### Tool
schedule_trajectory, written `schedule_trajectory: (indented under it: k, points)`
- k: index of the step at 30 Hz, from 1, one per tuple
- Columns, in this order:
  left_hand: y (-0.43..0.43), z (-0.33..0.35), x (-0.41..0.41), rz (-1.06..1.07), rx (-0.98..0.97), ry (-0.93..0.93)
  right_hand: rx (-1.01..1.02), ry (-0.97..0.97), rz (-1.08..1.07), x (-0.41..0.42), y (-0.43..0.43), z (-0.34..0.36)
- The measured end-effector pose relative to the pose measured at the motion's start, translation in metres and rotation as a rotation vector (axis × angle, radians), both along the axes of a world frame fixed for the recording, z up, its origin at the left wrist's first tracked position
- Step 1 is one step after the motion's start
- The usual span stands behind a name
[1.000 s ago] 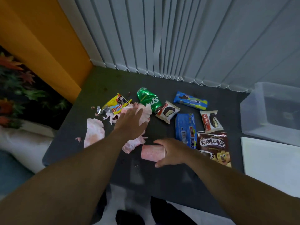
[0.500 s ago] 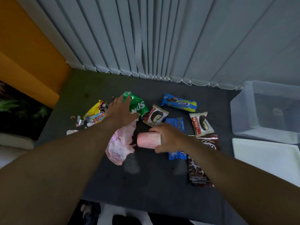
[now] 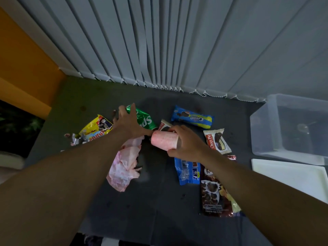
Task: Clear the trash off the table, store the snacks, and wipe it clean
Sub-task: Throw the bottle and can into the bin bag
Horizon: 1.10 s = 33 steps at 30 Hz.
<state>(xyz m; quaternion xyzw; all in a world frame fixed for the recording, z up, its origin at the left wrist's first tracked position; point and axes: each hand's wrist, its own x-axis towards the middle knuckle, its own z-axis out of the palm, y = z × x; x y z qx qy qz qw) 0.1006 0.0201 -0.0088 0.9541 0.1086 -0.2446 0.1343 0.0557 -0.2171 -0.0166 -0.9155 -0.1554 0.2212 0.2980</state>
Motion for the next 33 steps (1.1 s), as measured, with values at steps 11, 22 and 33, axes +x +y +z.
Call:
schedule_trajectory:
  k: [11, 22, 33]
  points:
    - [0.020, 0.026, -0.020, 0.158, -0.123, -0.228, 0.062, -0.045, -0.099, 0.004, 0.009, 0.013]
    - [0.124, 0.068, -0.122, 0.403, -0.084, -0.315, 0.061, -0.156, 0.059, -0.015, 0.111, 0.042]
    - [0.212, 0.071, -0.252, 0.655, -0.071, -0.263, 0.081, -0.134, 0.301, -0.070, 0.242, 0.047]
